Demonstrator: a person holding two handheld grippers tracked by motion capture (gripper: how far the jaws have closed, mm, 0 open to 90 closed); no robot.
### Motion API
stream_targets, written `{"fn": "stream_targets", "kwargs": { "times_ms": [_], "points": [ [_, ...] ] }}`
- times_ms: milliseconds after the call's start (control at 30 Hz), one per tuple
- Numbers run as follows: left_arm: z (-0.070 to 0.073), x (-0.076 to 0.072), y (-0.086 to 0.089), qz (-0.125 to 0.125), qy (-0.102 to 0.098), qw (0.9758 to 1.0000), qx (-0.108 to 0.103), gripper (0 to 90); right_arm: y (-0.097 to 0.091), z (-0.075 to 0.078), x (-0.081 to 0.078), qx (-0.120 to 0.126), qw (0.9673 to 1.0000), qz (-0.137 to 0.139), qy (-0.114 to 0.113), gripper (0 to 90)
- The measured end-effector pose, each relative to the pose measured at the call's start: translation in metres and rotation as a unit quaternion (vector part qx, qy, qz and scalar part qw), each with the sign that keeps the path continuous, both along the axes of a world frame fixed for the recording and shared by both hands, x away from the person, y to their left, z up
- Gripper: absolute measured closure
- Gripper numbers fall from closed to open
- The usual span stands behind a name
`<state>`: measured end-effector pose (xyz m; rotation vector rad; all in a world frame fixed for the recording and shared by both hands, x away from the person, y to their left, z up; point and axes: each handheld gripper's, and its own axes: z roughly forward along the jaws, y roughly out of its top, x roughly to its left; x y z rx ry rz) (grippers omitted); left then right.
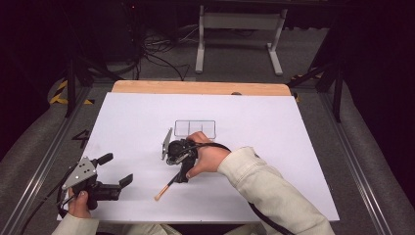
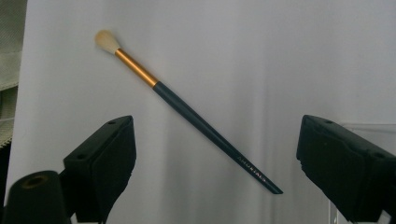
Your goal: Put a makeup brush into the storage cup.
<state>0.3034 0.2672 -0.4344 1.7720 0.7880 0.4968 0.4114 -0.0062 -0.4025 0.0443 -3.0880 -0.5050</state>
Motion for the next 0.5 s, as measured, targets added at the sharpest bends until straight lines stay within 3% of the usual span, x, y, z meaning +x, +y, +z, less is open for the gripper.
{"fn": "stream_targets", "kwargs": {
  "times_ms": [500],
  "points": [
    [0.0, 0.001, 0.0, 0.003, -0.001, 1.0, -0.002, 0.5, 0.006, -0.016, 0.001, -0.02, 0.9998, 0.007, 0.002, 14.0]
  ]
}}
